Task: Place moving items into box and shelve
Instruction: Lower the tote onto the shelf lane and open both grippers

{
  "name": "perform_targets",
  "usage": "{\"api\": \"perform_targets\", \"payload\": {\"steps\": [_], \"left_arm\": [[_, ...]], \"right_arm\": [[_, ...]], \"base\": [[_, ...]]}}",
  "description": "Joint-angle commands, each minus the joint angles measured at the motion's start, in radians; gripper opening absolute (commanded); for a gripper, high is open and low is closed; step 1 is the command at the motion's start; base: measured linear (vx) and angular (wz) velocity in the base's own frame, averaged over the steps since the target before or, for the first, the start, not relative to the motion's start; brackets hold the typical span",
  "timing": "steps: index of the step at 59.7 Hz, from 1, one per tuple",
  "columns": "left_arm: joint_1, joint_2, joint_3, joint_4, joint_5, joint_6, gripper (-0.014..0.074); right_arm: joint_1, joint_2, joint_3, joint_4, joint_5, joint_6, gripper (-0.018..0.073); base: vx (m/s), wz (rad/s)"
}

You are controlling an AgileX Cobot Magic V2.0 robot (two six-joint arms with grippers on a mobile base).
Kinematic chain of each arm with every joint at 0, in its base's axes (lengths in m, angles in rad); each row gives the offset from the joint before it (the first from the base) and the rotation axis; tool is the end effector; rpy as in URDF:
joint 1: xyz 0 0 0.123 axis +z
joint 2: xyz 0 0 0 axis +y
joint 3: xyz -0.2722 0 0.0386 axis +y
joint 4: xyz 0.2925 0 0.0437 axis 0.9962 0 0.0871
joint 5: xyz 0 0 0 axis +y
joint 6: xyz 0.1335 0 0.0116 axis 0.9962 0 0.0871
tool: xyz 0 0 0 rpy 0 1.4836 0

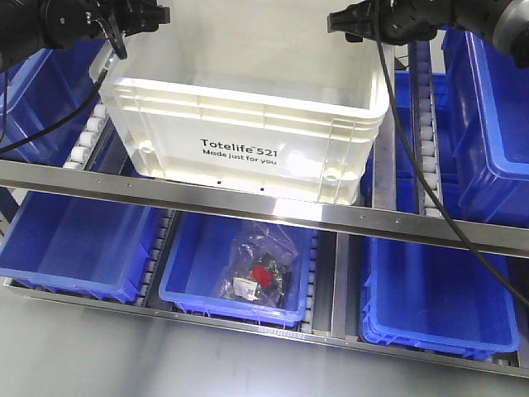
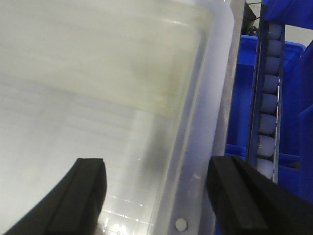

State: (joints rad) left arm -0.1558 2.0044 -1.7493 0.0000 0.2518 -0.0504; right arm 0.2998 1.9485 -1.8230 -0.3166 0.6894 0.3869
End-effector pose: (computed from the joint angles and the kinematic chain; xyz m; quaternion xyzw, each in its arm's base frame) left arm 0.5589 -0.0878 0.2676 0.0442 0.8377 -0.0560 0.5414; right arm 0.5162 0.1318 0.2836 -0.0307 0.9032 0.0030 0.4280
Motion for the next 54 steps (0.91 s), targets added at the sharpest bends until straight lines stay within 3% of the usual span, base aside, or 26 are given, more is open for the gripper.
{"api": "perform_targets", "payload": {"steps": [1, 34, 54], "left_arm": [[-0.004, -0.081, -0.035, 0.000, -0.066, -0.005, 0.0624], [-0.004, -0.148, -0.035, 0.000, -0.049, -0.005, 0.0589], [-0.004, -0.147, -0.035, 0.000, -0.042, -0.004, 0.0589]], "right_arm": [[0.000, -0.063, -0.036, -0.044, -0.045, 0.002, 0.0515], [-0.002, -0.104, -0.036, -0.179, -0.015, 0.065, 0.0514], [-0.002, -0.104, -0.036, -0.180, 0.020, 0.065, 0.0514]], "base": [[0.00, 0.00], [0.00, 0.00], [0.00, 0.00]]}}
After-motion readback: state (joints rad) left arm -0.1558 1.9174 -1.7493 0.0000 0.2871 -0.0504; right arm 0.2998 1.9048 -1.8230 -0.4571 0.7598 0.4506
